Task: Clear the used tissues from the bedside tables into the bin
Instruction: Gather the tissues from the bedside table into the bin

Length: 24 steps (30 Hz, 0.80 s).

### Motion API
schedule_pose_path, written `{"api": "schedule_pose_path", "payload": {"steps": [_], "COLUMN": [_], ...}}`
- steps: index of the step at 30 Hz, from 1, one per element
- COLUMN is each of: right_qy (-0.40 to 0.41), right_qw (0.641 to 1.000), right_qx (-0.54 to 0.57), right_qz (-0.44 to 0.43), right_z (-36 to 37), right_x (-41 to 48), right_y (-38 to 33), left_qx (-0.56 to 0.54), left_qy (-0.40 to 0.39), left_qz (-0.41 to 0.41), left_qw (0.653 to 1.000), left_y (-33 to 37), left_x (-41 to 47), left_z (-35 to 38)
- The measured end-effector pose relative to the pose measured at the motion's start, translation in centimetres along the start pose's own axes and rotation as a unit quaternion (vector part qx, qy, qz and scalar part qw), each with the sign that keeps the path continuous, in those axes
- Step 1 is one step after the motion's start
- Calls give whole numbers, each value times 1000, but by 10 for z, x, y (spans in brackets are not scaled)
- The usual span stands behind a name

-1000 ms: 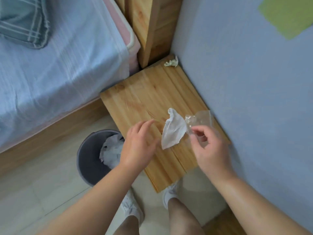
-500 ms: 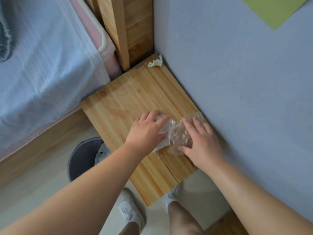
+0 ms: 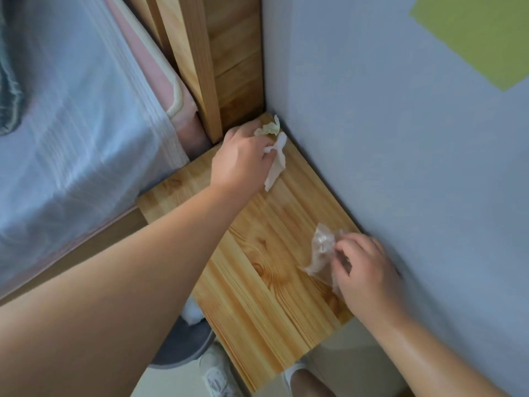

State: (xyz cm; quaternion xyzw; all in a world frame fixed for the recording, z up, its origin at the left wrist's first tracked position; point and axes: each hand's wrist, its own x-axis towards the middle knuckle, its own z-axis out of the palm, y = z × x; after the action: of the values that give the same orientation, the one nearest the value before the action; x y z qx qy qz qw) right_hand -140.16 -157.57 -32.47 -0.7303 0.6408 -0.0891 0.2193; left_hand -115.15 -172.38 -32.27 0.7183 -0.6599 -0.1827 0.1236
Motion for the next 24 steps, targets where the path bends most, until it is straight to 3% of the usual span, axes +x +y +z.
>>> {"api": "schedule_pose_path", "payload": {"steps": [6,11,15,24], "right_qy": [-5,1,16,-15], "right_qw": [998,996,997,990], "right_qx": [62,84,80,140], "right_qz": [15,11,13,23], "right_z": [-4,-2,5,19], "right_x": [0,-3,-7,-19], "right_y": [-19,-32,-44,-108], "left_qx": [24,55,-5,-108], "left_qy": [-73,-80,-121,-143], "left_qz": [74,67,48,-83], "left_qw": [994,993,991,980], "left_y": [10,6,-4,-80], "left_x": [41,34,-7,-160], "left_z": [12,16,1,-32]}}
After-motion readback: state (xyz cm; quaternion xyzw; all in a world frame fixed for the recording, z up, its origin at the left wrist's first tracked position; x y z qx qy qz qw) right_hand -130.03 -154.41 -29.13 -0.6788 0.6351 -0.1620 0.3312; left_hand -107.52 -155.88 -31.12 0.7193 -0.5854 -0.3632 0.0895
